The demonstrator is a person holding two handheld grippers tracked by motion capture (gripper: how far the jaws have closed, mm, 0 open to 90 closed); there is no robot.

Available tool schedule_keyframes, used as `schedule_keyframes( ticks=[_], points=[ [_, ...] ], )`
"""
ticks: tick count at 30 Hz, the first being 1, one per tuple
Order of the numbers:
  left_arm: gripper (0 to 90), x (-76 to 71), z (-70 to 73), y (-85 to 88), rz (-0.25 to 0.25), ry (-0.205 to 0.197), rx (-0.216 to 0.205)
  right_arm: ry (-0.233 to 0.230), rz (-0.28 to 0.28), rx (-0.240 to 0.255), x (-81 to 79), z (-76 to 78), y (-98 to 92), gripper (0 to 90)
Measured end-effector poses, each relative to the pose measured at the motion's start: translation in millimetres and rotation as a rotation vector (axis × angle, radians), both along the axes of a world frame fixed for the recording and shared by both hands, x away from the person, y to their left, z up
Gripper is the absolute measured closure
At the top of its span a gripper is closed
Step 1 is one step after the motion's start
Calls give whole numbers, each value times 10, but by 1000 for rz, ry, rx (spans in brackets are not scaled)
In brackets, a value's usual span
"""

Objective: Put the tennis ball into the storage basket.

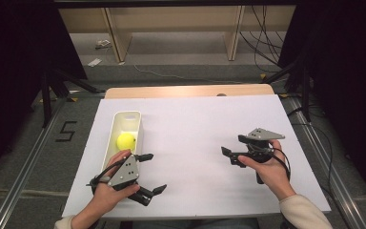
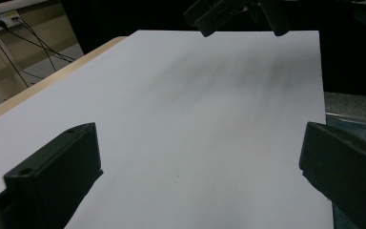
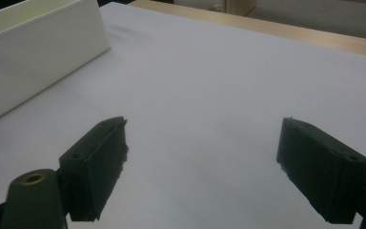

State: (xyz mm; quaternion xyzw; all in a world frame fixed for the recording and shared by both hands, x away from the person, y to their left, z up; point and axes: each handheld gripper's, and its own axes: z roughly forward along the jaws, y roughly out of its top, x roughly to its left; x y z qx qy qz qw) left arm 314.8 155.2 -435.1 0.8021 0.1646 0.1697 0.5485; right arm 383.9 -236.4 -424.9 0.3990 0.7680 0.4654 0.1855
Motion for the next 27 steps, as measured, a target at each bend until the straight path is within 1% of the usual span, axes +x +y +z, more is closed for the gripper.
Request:
schedule_keyframes(
  ticks=[6, 10, 12, 13, 16, 27],
  points=[
    [0, -1, 0, -4, 0, 0, 2, 1, -9, 3, -81, -30, -78, 178],
    [0, 3, 0, 0, 1, 1, 0, 2, -7, -7, -112, -52, -99, 178],
    [0, 0, 1, -2, -2, 0, 0, -5, -5, -17, -124, -63, -109, 179],
    [0, -2, 2, -4, -3, 0, 0, -1, -3, -14, -132, -66, -113, 179],
    [0, -2, 4, -2, -3, 0, -2, -9, 6, -8, -158, -67, -110, 181],
    [0, 6, -5, -14, -5, 5, 2, -10, 20, -1, -155, -72, -111, 186]
  ],
)
